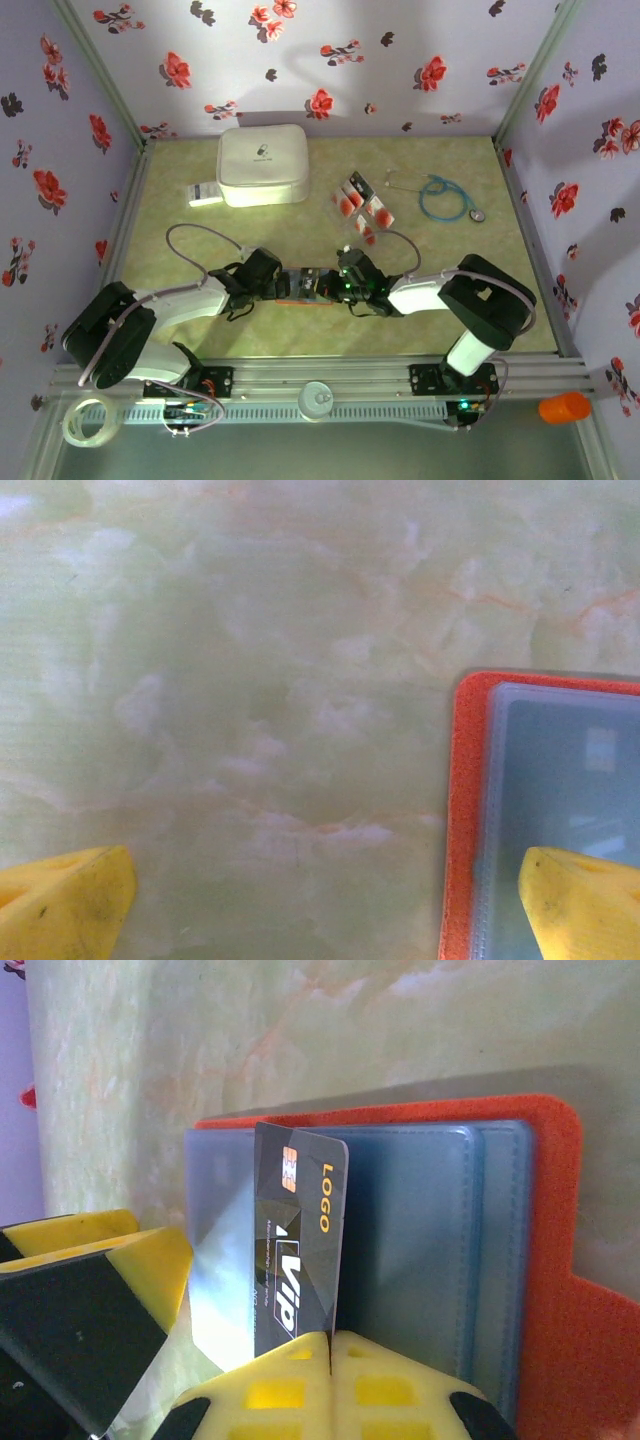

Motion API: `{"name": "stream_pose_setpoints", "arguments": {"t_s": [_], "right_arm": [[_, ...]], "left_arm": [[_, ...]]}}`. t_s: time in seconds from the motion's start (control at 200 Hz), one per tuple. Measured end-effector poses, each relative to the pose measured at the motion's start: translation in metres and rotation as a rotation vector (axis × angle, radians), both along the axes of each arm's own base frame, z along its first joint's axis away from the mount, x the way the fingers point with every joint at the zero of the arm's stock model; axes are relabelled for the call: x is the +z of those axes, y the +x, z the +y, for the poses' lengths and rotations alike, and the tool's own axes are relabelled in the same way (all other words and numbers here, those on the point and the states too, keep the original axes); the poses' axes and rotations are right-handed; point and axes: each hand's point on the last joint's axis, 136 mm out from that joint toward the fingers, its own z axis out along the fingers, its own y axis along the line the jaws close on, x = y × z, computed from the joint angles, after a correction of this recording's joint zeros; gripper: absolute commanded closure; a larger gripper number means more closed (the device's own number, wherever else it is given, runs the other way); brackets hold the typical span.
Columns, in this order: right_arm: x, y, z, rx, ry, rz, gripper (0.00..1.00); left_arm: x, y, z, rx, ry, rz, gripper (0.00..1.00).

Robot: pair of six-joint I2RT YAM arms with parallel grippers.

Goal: Put the credit cards into the card holder

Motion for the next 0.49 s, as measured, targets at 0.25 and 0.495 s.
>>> {"name": "stream_pose_setpoints", "arguments": {"t_s": [0.25,0.495], "right_arm": [[-0.0025,-0.0029,-0.0018,0.009,-0.019,0.015,1.0],[-0.0009,-0.0038,0.0007,0.022,-0.029,0.03,1.0]], "left_arm": [[0.0,0.0,0.0002,0.0,-0.003,-0.004,0.01],[0.0001,0.0,0.0,0.0,-0.003,-0.005,0.01]]}}
